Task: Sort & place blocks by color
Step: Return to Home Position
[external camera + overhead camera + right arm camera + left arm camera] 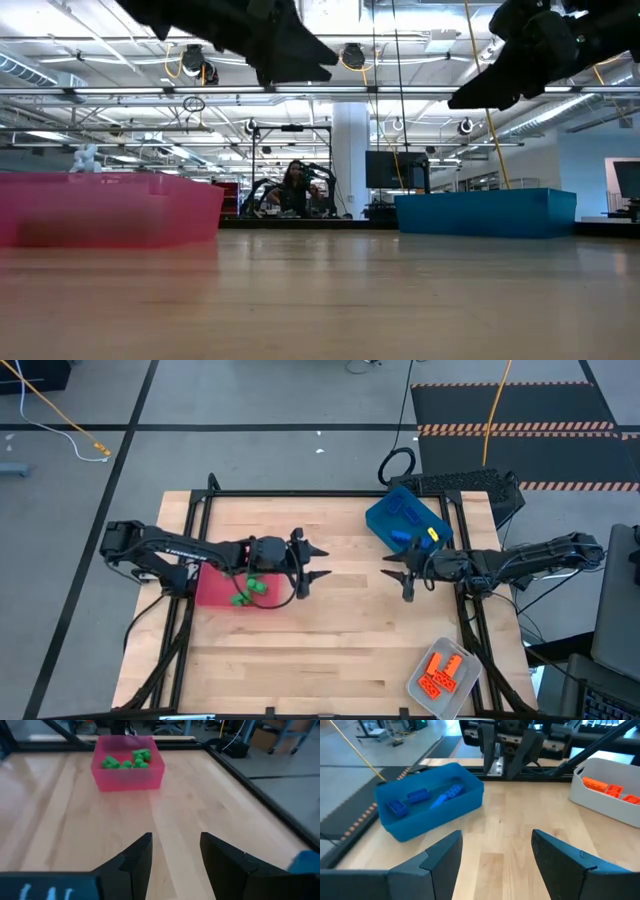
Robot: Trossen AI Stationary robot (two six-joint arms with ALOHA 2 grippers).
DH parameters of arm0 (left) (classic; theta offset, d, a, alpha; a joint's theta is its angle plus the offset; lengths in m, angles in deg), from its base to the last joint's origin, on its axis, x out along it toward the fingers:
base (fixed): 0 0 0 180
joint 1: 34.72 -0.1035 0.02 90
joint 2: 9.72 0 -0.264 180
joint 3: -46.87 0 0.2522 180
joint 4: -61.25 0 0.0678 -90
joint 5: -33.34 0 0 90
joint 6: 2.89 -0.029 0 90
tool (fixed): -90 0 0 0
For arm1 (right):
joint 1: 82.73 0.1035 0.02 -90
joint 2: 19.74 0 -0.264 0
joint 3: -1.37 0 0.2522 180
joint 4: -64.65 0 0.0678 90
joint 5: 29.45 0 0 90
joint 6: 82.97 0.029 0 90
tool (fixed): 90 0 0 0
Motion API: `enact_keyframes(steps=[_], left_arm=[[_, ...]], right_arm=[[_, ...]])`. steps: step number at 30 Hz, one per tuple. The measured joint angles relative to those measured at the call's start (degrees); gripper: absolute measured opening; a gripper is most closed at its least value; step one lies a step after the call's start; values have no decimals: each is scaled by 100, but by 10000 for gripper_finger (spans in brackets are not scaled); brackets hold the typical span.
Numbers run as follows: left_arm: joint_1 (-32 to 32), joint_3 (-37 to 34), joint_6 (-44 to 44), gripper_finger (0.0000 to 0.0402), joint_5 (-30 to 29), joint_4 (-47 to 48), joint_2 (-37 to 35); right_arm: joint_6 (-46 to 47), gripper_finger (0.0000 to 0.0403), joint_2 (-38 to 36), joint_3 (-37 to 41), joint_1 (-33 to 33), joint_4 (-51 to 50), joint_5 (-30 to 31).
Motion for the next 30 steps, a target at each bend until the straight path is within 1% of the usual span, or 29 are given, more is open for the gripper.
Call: enact_keyframes(steps=[2, 4, 6, 9, 11, 13, 15, 17, 21, 22, 24, 27, 30], left_arm=[[-98, -182, 40, 241, 235, -270, 2], [-174, -267, 45, 241, 362, -396, 0], [-232, -309, 54, 241, 387, -385, 0], [-307, -397, 159, 241, 398, -344, -114], [-349, -469, 198, 240, 399, -411, -261], [-364, -632, 209, 229, 393, -334, -448], [-362, -820, 220, 199, 395, -276, -702], [-374, -1006, 245, 153, 401, -236, -1025], [-407, -1523, 279, 31, 383, -240, -1709], [-405, -1669, 246, 17, 379, -243, -1868], [-405, -2022, 248, 14, 352, -332, -2200], [-414, -2636, 306, 7, 310, -659, -2639], [-423, -3255, 344, 5, 316, -1215, -3076]], right_arm=[[172, 160, -1, 52, 0, 132, -143], [-74, 160, -26, 97, 0, 178, -154], [-196, 160, -47, 130, 1, 172, 73], [-233, 160, -129, 141, 0, 122, 592], [-262, 159, -247, 141, 0, 66, 669], [-270, 155, -379, 142, 2, -72, 657], [-273, 141, -554, 141, 2, -274, 656], [-243, 119, -707, 141, 2, -495, 660], [-210, 50, -986, 141, 2, -845, 626], [-187, 29, -1044, 142, 2, -920, 622], [-130, 8, -1139, 141, 2, -1061, 623], [36, 11, -1275, 141, 4, -1371, 625], [266, 3, -1421, 141, 11, -1741, 625]])
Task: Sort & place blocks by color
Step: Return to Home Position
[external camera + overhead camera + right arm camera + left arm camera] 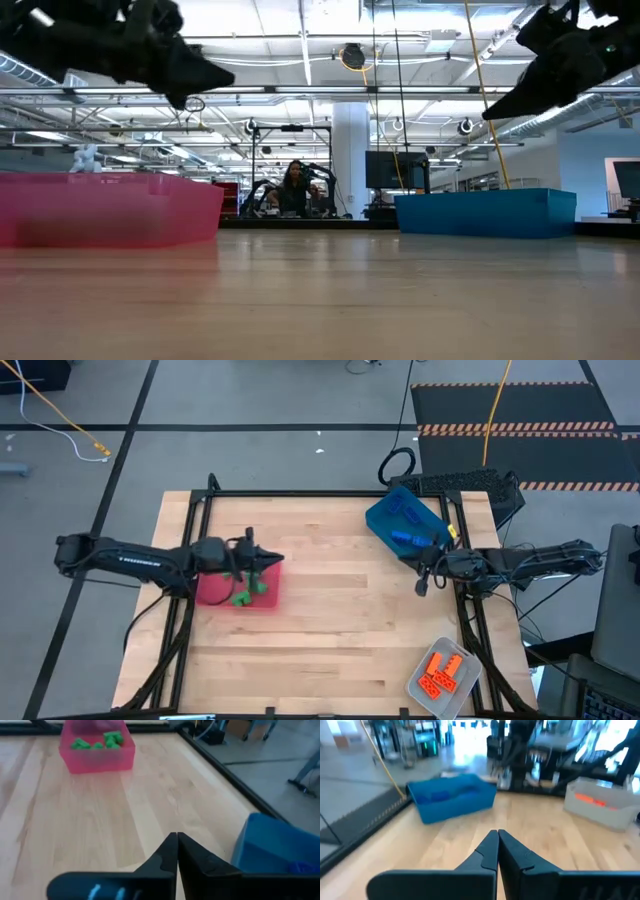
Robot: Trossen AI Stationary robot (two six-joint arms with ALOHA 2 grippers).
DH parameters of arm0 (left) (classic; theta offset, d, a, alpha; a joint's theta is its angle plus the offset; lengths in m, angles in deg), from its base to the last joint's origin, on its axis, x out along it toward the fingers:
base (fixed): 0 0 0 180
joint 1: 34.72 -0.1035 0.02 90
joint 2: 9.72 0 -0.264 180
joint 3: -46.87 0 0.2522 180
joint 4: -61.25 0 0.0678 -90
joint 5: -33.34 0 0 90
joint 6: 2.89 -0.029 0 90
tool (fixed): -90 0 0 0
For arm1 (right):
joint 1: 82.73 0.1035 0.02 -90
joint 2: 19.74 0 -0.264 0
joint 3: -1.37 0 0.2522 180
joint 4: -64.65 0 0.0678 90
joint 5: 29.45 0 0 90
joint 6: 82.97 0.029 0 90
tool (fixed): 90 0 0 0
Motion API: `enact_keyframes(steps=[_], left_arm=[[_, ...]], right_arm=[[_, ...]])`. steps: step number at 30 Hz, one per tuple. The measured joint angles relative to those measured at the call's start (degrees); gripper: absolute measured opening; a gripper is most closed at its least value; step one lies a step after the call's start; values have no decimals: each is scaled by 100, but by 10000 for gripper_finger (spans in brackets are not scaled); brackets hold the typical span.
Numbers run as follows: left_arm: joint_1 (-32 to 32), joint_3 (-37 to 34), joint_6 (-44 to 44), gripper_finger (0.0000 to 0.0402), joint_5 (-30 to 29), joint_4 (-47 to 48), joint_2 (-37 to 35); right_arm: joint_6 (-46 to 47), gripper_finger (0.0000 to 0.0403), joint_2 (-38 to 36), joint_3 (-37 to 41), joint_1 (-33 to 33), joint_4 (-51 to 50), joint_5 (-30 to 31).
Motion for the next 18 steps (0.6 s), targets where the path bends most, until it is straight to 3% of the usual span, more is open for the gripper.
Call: enact_keyframes(steps=[6, 12, 18], left_arm=[[1, -722, -20, 4, -2, -492, -867], [55, -1365, -56, 3, 0, -708, -1401], [55, -1870, 143, 2, -2, -1268, -1505]], right_arm=[[7, 1, -392, 228, 4, -24, -348], [-29, 1, -924, 1177, 4, 1019, -605], [1, 1, -1280, 2084, 4, 2324, -673]])
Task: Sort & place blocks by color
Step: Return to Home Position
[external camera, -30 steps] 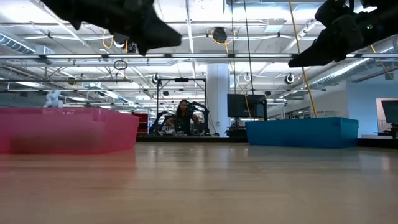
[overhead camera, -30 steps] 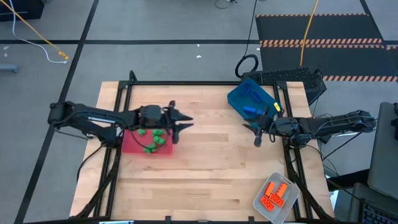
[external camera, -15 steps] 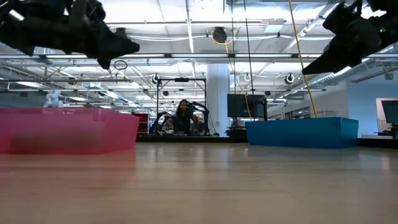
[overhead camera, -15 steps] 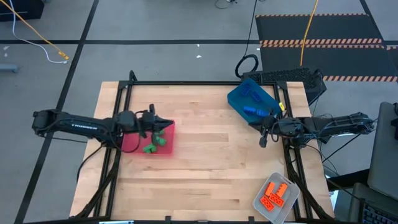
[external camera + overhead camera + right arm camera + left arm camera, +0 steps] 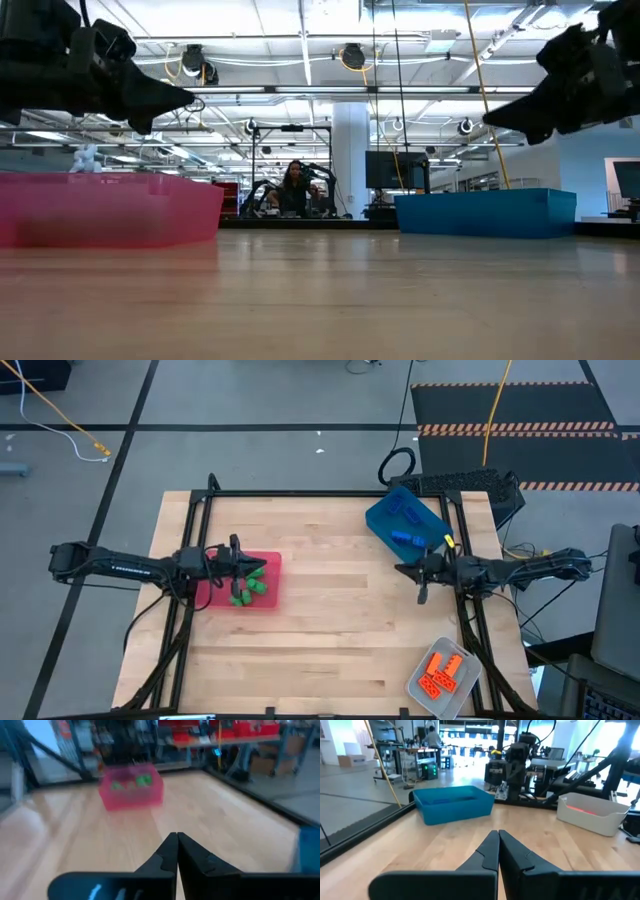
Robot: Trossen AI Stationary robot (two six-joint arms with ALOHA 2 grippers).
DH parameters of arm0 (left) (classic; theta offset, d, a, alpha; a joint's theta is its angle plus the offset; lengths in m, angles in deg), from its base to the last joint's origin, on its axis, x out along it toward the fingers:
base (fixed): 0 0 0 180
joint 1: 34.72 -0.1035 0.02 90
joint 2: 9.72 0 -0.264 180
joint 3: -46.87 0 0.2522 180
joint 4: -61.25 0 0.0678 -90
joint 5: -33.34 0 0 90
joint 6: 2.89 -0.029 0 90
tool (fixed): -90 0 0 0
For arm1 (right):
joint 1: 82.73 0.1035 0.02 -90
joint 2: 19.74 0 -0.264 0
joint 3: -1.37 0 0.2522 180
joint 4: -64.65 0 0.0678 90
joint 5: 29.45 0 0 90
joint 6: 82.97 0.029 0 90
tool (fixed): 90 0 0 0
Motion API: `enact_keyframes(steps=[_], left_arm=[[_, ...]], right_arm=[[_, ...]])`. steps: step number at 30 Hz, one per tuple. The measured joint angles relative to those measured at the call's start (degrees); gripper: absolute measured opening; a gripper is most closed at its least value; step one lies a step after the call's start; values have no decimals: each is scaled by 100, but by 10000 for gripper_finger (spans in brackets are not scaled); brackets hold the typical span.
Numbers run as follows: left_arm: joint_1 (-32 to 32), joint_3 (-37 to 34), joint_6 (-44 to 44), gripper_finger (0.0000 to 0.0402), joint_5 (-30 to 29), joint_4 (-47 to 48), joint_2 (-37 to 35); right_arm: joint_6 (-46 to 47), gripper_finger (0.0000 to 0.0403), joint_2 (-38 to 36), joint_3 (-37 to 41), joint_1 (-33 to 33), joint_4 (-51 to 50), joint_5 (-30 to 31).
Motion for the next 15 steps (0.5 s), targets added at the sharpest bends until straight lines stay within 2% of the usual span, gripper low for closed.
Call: enact_keyframes(steps=[15], left_arm=[[-11, -4, -30, 3, -44, 351, -75]], right_arm=[[-106, 0, -325, 27, -13, -218, -66]])
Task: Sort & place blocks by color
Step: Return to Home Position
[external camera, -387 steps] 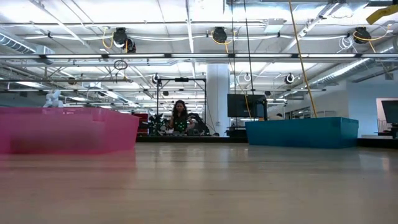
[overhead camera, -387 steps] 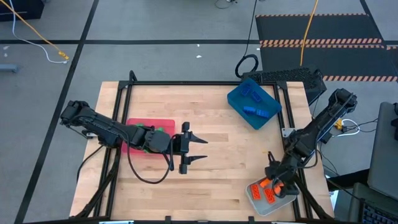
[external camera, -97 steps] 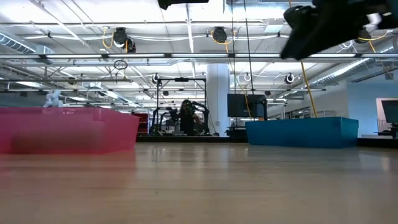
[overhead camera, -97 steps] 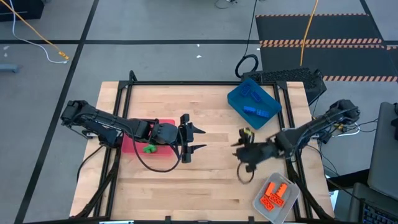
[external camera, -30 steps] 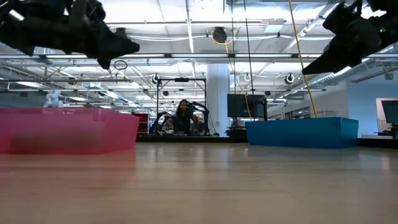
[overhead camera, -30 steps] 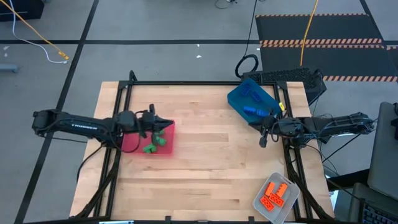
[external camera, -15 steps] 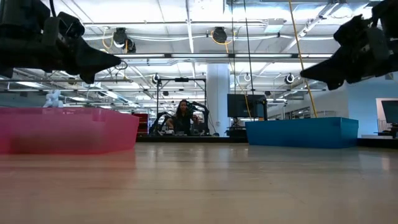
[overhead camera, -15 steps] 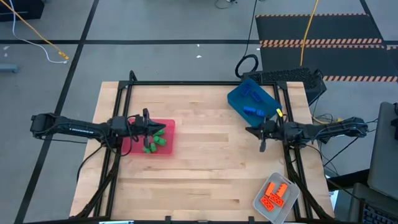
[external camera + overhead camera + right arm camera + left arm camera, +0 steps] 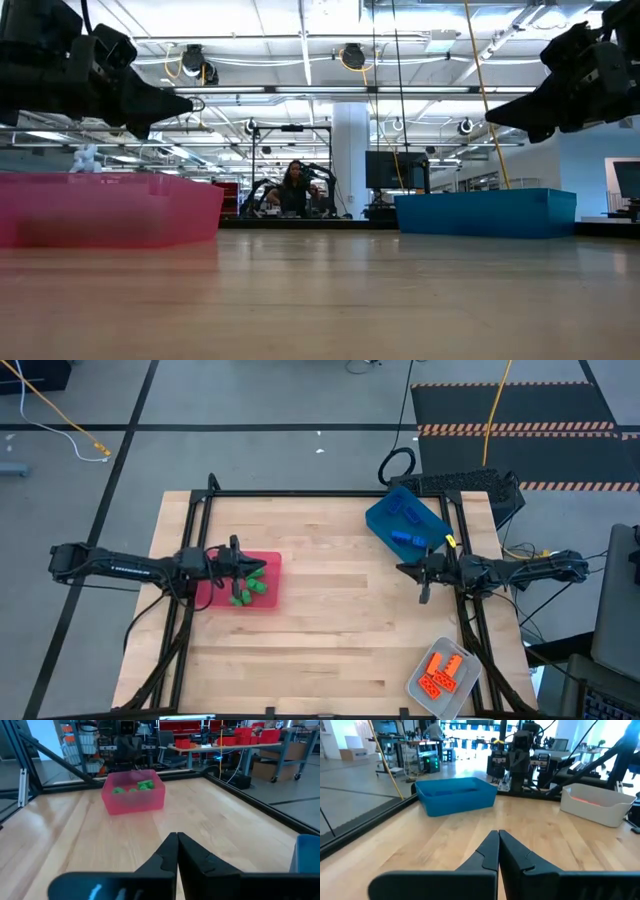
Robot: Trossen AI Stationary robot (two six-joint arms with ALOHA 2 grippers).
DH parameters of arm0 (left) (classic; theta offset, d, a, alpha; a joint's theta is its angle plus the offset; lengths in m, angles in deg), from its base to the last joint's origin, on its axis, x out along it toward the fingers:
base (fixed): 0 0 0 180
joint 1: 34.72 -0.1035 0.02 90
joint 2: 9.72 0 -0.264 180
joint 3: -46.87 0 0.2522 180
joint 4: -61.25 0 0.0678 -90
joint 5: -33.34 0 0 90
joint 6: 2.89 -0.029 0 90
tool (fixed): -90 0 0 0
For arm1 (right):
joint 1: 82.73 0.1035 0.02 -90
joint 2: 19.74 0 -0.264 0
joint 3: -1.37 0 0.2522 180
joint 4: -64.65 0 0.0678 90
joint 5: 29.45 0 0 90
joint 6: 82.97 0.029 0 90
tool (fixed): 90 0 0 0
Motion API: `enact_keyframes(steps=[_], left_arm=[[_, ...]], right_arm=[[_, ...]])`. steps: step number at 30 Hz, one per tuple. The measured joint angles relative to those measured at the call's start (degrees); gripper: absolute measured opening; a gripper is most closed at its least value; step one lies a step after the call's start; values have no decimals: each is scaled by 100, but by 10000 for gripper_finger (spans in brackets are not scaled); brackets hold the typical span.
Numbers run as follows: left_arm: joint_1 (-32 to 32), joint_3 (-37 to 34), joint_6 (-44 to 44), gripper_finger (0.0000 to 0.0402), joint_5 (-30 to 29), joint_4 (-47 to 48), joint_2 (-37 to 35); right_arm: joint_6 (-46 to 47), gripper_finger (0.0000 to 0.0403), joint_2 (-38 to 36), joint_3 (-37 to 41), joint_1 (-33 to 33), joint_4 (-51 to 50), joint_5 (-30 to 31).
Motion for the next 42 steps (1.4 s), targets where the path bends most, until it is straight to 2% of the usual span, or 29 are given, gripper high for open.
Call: enact_keyframes(steps=[6, 14, 31, 35, 38, 42], left_arm=[[0, 0, 37, 5, 0, 599, -440], [0, 0, 91, 3, 0, 1614, -1543], [2, 0, 296, 2, 2, 3140, -3117], [2, 19, 385, 6, 67, 3448, -3354], [49, 28, 316, 2, 335, 3532, -3352], [142, 28, 260, 6, 367, 3543, -3287]], right_arm=[[2, 0, -180, 7, 0, -73, -167], [11, 0, -384, -157, 2, -457, -264], [11, 0, -395, -157, 2, -503, -302], [11, 0, -372, -157, 2, -505, -304], [11, 0, -348, -157, 2, -504, -306], [13, 0, -315, -155, 2, -504, -314]])
